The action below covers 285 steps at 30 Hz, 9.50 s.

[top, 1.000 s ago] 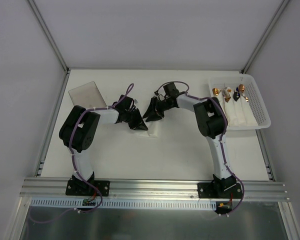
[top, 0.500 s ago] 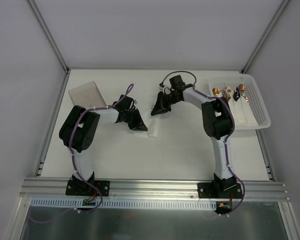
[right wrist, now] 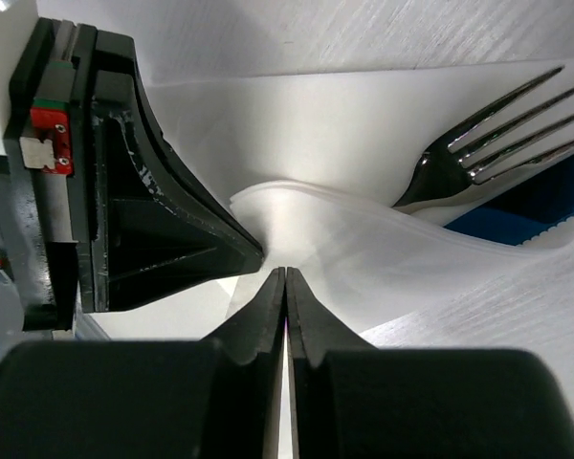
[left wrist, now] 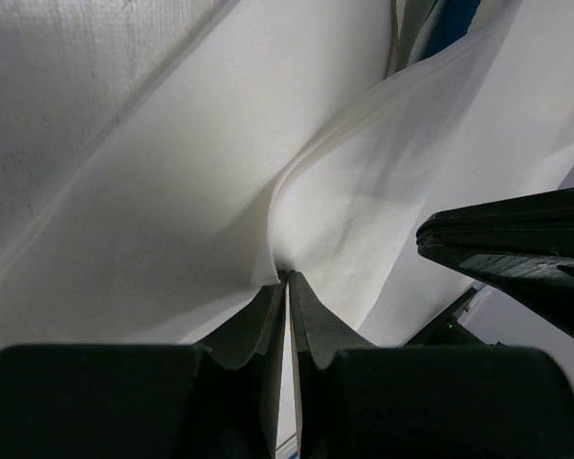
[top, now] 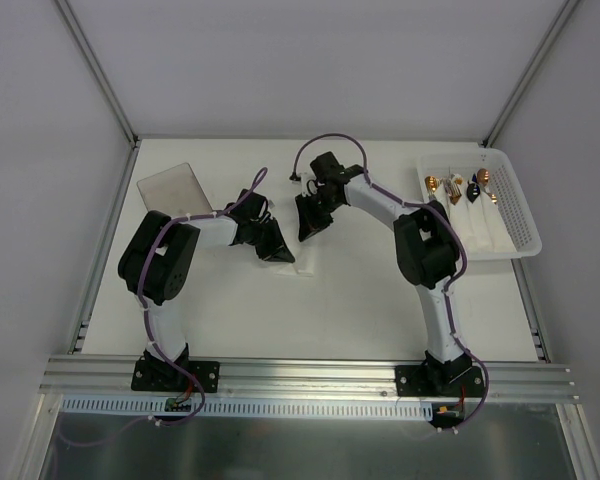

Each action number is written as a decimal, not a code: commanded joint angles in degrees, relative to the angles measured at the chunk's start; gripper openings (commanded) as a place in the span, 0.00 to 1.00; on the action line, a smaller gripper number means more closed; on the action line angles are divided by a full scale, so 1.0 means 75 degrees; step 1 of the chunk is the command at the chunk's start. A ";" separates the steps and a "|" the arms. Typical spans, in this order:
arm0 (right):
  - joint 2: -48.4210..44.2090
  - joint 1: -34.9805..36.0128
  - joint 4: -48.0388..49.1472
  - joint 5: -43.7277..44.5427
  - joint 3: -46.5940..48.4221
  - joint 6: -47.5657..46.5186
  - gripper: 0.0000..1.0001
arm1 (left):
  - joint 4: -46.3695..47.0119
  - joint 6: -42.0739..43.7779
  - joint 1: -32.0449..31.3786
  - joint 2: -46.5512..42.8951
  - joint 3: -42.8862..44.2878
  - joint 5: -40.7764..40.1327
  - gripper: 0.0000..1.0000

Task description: Place the utensils on the paper napkin and roll it up

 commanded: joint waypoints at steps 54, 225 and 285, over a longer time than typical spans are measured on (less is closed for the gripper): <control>0.0987 0.0139 -0.0938 0.1029 0.0370 0.1073 0.00 | -0.0949 0.0421 -0.0329 0.0318 0.0248 -0.0367 0.11; 0.0507 -0.0799 0.0350 -0.0319 -0.1037 0.2760 0.11 | -0.0739 0.1969 0.1557 -0.0443 0.0505 0.0394 0.11; -0.0080 -0.1174 0.0163 -0.1021 -0.1271 0.1999 0.16 | -0.0950 0.0691 -0.0119 0.0881 0.0412 0.0547 0.00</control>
